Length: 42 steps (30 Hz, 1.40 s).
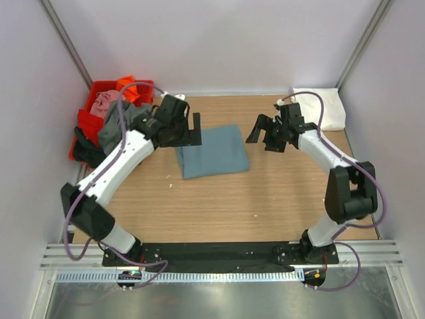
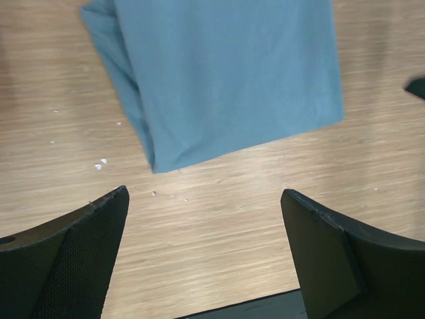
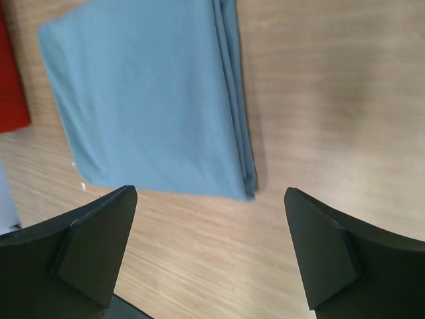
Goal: Fold and stack the t-shirts
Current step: Fold the tshirt
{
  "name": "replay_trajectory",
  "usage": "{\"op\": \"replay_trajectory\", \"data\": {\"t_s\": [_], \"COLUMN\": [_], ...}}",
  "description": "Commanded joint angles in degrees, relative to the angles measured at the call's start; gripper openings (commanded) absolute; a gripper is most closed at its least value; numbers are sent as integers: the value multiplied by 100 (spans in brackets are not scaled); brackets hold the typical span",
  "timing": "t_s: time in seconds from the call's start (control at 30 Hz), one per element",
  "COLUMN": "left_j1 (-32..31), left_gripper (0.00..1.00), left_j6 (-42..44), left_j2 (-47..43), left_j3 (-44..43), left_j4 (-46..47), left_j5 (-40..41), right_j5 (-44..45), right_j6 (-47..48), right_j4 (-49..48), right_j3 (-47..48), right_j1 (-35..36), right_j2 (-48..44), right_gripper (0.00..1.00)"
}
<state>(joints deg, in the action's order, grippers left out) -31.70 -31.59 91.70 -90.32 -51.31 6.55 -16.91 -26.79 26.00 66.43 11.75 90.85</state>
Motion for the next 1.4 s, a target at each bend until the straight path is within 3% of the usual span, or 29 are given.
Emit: {"op": "replay_trajectory", "data": {"t_s": [0.0, 0.13, 0.23, 0.6, 0.87, 1.03, 1.2, 1.37], "left_j1": [50, 610, 945, 1377, 1395, 1395, 1395, 1395], "left_gripper": [98, 100, 99, 95, 83, 72, 70, 69], "left_j6": [400, -83, -443, -1121, -928, -787, -664, -708], "left_j2": [-695, -943, -830, 1701, 3081, 3740, 4154, 4181], "left_j3": [470, 1409, 1911, 1465, 386, -502, -1205, -1216], "left_j4": [-284, 313, 1314, 3073, 3364, 3075, 2688, 2556], "left_j5": [382, 103, -267, -531, -970, -1173, -1287, -1261], "right_j5": [-1006, -1340, -1578, -2027, -2036, -2027, -1940, -1071], "right_j6": [68, 174, 86, -283, -204, -423, -827, -1127], "right_j4": [-674, -684, -719, -1360, -1396, -1711, -2168, -2345], "right_j3": [509, 1554, 2003, 1961, 1873, 1654, 1478, 618], "right_j1": [-173, -330, -427, -481, -507, -516, -463, -472], "right_j2": [994, 2049, 2577, 3105, 3431, 3510, 3633, 3045], "right_gripper": [100, 100, 100, 100, 100, 100, 100, 100]}}
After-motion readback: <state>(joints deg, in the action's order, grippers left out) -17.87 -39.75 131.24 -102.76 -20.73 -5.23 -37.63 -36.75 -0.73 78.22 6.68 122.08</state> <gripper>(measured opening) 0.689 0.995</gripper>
